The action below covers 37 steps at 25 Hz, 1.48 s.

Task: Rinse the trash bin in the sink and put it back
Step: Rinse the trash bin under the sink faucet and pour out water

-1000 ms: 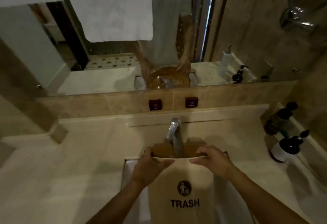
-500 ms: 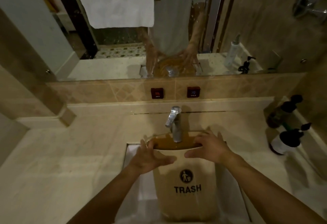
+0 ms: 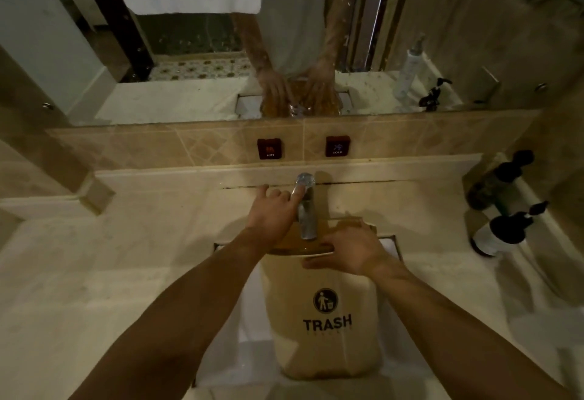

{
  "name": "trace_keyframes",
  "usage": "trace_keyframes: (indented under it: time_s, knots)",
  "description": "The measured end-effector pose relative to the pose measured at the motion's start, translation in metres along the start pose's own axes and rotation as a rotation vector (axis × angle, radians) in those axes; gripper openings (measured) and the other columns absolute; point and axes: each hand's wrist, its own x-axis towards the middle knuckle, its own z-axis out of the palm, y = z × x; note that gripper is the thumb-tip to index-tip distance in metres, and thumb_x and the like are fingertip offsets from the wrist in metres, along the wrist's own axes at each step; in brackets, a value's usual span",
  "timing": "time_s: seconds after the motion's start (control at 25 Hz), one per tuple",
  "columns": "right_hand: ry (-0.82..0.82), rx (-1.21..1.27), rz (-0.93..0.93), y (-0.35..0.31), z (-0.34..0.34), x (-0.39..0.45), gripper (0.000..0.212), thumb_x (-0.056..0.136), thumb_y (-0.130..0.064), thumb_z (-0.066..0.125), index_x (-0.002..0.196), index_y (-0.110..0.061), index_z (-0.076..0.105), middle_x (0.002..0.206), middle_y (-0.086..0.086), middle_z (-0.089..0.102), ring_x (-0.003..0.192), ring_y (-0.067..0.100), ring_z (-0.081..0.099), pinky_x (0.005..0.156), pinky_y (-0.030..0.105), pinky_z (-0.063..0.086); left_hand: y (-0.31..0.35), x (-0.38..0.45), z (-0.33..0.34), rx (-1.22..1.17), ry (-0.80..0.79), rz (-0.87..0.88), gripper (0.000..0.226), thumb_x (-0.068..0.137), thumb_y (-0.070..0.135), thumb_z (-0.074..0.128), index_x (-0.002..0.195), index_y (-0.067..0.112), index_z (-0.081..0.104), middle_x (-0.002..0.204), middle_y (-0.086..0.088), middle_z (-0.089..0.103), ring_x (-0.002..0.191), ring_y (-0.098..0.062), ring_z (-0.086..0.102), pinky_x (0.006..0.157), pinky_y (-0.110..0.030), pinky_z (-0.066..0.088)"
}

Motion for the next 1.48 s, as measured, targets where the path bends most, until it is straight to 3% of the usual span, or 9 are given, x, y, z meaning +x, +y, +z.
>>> trace_keyframes:
  time_s: [0.12,0.28,0.48,0.6,0.68,0.76,0.92,1.08,1.48]
  knots:
    - [0.009,0.003,0.023,0.002,0.005,0.007,0.09,0.052,-0.105,0.023,0.108,-0.049,0.067,0.111,-0.016,0.069,0.108,0.014,0.059,0.093,0.034,0.044,0.0,0.009,-0.005,0.18,0.03,0.068,0.067,0.095,0.025,0.051,0.151,0.007,0.018,0.117,-0.011,0.066,0.111,-0.033,0.057,0.111,-0.049,0.028]
    - [0.014,0.005,-0.001,0.002,0.001,0.007,0.075,0.062,-0.096,0.038,0.099,-0.039,0.07,0.11,-0.011,0.068,0.102,0.014,0.06,0.082,0.03,0.044,-0.007,0.036,-0.03,0.175,-0.048,0.112,0.047,0.093,0.023,0.057,0.137,0.013,0.046,0.098,-0.004,0.07,0.1,-0.027,0.063,0.114,-0.054,0.024]
    - [-0.009,-0.018,0.02,0.001,0.001,0.007,0.07,0.065,-0.094,0.041,0.096,-0.038,0.071,0.102,-0.011,0.07,0.092,0.011,0.06,0.078,0.029,0.044,-0.011,0.036,-0.034,0.135,-0.022,0.154,0.056,0.094,0.025,0.057,0.144,0.015,0.035,0.099,-0.004,0.07,0.1,-0.028,0.062,0.11,-0.052,0.029]
    - [-0.019,-0.036,0.033,0.002,0.003,0.008,0.077,0.061,-0.098,0.034,0.101,-0.042,0.07,0.102,-0.012,0.071,0.094,0.011,0.062,0.079,0.029,0.046,-0.012,0.014,-0.016,-0.124,0.128,0.064,0.063,0.092,0.037,0.058,0.146,0.027,0.027,0.111,-0.002,0.063,0.101,-0.025,0.06,0.097,-0.046,0.041]
    - [-0.011,-0.048,0.043,0.001,0.003,0.007,0.074,0.064,-0.096,0.035,0.104,-0.044,0.069,0.101,-0.013,0.071,0.095,0.01,0.062,0.075,0.029,0.042,-0.005,-0.014,0.001,-0.409,0.325,-0.105,0.054,0.091,0.048,0.054,0.137,0.03,0.035,0.114,0.0,0.056,0.098,-0.018,0.056,0.086,-0.037,0.047]
    - [0.005,-0.036,0.054,-0.002,0.002,0.004,0.07,0.066,-0.094,0.037,0.105,-0.046,0.069,0.101,-0.014,0.071,0.094,0.009,0.062,0.072,0.029,0.04,0.005,-0.047,0.024,-0.613,0.364,-0.223,0.046,0.09,0.058,0.046,0.124,0.027,0.046,0.115,0.003,0.051,0.099,-0.013,0.052,0.085,-0.033,0.047]
    - [0.026,-0.042,0.073,-0.003,0.002,0.002,0.074,0.065,-0.096,0.029,0.107,-0.049,0.068,0.103,-0.014,0.072,0.1,0.011,0.062,0.089,0.035,0.039,0.014,-0.08,0.065,-0.617,0.078,-0.083,0.058,0.087,0.078,0.028,0.109,0.03,0.054,0.117,0.006,0.052,0.114,-0.014,0.046,0.103,-0.044,0.038]
    - [0.006,-0.032,0.124,-0.009,-0.001,-0.002,0.076,0.064,-0.097,0.029,0.115,-0.053,0.064,0.116,-0.011,0.07,0.12,0.017,0.054,0.112,0.053,0.008,0.005,-0.075,0.072,-0.623,0.029,-0.03,0.062,0.077,0.085,0.034,0.099,0.029,0.051,0.117,0.009,0.055,0.117,-0.013,0.045,0.104,-0.041,0.034]
    - [-0.001,0.032,0.179,-0.012,0.0,0.0,0.081,0.056,-0.101,0.03,0.112,-0.053,0.065,0.121,-0.011,0.068,0.127,0.016,0.05,0.114,0.063,-0.006,0.004,-0.072,0.072,-0.612,-0.017,-0.056,0.066,0.071,0.081,0.038,0.102,0.024,0.052,0.122,0.005,0.056,0.118,-0.016,0.045,0.105,-0.044,0.033]
